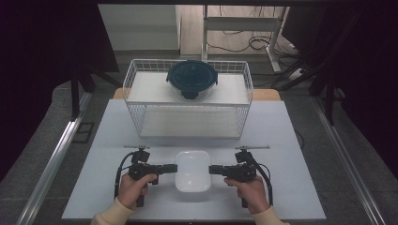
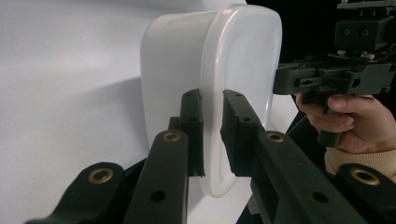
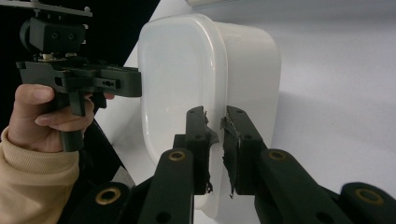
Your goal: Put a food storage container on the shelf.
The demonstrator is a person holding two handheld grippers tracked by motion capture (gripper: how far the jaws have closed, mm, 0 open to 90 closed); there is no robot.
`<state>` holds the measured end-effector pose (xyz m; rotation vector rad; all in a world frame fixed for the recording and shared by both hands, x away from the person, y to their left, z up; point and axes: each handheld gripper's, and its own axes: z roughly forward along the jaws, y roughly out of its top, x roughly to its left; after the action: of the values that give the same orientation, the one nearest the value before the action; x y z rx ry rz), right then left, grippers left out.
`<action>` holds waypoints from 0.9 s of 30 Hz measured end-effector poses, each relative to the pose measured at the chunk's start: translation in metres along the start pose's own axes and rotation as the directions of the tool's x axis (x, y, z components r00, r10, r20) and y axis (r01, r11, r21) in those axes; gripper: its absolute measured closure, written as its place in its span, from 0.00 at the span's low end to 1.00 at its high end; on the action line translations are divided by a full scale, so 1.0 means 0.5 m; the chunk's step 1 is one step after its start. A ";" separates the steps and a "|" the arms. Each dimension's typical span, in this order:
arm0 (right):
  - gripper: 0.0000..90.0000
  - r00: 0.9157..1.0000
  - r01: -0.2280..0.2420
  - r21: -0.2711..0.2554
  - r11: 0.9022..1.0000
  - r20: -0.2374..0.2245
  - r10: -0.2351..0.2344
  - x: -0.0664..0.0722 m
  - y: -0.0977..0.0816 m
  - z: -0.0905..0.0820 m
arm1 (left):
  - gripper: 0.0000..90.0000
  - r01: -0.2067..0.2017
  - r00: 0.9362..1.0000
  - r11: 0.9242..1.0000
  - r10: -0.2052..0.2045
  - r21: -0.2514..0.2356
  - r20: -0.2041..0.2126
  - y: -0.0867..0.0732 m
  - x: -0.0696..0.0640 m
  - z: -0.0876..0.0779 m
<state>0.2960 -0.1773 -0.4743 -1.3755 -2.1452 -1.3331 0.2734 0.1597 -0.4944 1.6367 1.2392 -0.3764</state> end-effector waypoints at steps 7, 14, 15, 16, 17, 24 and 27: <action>0.89 0.999 0.034 -0.021 0.999 -0.004 -0.034 0.019 0.005 -0.012 | 0.89 -0.031 1.000 0.999 0.031 -0.024 0.003 0.005 -0.018 -0.015; 0.89 0.995 0.097 -0.056 0.994 0.002 -0.097 0.051 0.017 -0.031 | 0.88 -0.080 0.997 0.995 0.081 -0.053 0.005 0.015 -0.044 -0.037; 0.89 0.994 0.107 -0.060 0.992 0.005 -0.107 0.056 0.019 -0.034 | 0.88 -0.087 0.996 0.995 0.088 -0.058 0.003 0.017 -0.047 -0.040; 0.89 0.993 0.117 -0.063 0.991 0.009 -0.116 0.061 0.022 -0.036 | 0.88 -0.092 0.996 0.994 0.093 -0.061 0.002 0.019 -0.050 -0.043; 0.89 0.992 0.125 -0.067 0.990 0.009 -0.125 0.065 0.024 -0.039 | 0.88 -0.097 0.995 0.993 0.097 -0.066 0.002 0.021 -0.053 -0.045; 0.89 0.985 0.173 -0.085 0.981 0.017 -0.172 0.089 0.046 -0.051 | 0.88 -0.116 0.993 0.989 0.117 -0.087 0.007 0.041 -0.065 -0.060; 0.89 0.982 0.190 -0.090 0.978 0.022 -0.189 0.096 0.060 -0.057 | 0.88 -0.123 0.992 0.988 0.125 -0.096 0.015 0.053 -0.070 -0.065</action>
<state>0.2889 -0.1684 -0.4120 -1.2400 -2.2989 -1.5134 0.2713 0.1689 -0.4406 1.6152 1.1165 -0.2536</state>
